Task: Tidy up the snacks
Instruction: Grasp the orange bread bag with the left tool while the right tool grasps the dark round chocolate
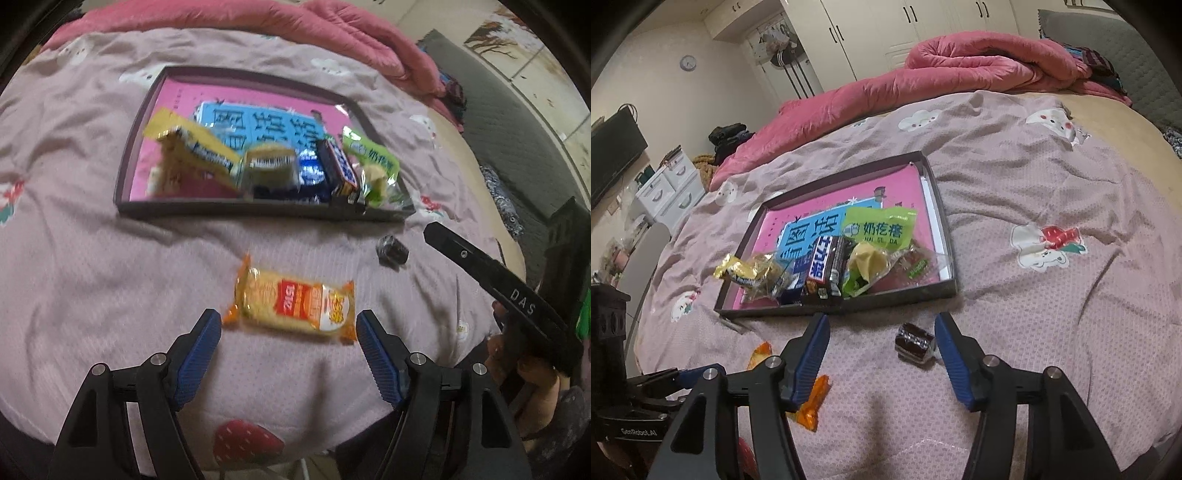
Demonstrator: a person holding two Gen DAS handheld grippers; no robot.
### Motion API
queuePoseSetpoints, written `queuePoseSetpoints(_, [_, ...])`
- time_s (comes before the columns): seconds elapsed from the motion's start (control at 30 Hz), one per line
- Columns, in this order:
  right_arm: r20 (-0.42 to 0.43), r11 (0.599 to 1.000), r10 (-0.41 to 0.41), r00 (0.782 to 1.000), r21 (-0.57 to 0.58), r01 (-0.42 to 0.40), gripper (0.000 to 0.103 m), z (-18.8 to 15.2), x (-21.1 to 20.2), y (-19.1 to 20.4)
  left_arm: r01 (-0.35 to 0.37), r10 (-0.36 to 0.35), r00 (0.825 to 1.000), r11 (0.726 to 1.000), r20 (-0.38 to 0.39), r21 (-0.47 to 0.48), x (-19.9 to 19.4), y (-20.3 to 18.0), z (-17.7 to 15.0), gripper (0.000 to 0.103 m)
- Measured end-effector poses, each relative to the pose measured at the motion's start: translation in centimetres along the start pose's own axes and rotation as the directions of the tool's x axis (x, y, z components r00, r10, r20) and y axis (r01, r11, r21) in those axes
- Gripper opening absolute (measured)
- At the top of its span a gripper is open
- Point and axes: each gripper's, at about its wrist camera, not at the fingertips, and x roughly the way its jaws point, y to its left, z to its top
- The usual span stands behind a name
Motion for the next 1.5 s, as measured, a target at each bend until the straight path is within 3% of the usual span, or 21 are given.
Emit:
queuePoseSetpoints(0.37, [-0.065,0.999,-0.042,0.997,-0.013,0.042,0.059,-1.9,2.2,-1.0,0.018,-0.024,0.999,0.992,-0.043,-0.125,1.5,-1.3,-0.7,0.077])
queuePoseSetpoints(0.6, [-0.067,1.000,-0.018,0.998,0.015,0.019,0.058,-2.0,3.9,-1.7,0.007,-0.022,0.998,0.975,-0.066,-0.221,3.0,-0.9,-0.1,0.077])
queuePoseSetpoints(0.67, [-0.069,0.999,-0.044,0.997,-0.010,0.043,0.055,-1.9,4.5,-1.5,0.000,-0.017,0.997,0.971,-0.071,-0.240,3.4,-0.6,0.1,0.077])
queuePoseSetpoints(0.8, [-0.071,0.998,-0.059,0.996,-0.007,0.059,0.039,-1.8,5.2,-1.7,-0.011,-0.013,0.996,0.961,-0.086,-0.277,4.3,-0.2,0.7,0.077])
queuePoseSetpoints(1.03, [-0.069,0.994,-0.090,0.994,-0.068,0.085,0.037,-1.9,6.5,-1.1,-0.055,0.028,0.995,0.957,-0.096,-0.285,5.4,-0.4,1.3,0.076])
queuePoseSetpoints(1.23, [-0.042,0.996,-0.074,0.996,-0.059,0.072,0.036,-1.8,5.6,-1.3,-0.068,0.048,0.995,0.970,-0.089,-0.233,6.2,-1.0,1.5,0.048])
queuePoseSetpoints(1.37, [-0.016,0.998,-0.054,0.998,-0.030,0.054,0.035,-1.7,4.2,-1.8,-0.043,0.026,0.996,0.975,-0.080,-0.220,6.1,-0.9,1.5,0.038])
queuePoseSetpoints(1.5, [0.022,0.999,-0.032,0.999,-0.035,0.032,0.035,-1.4,2.7,-1.5,-0.036,0.027,0.998,0.983,-0.049,-0.183,5.2,-1.0,1.2,0.035])
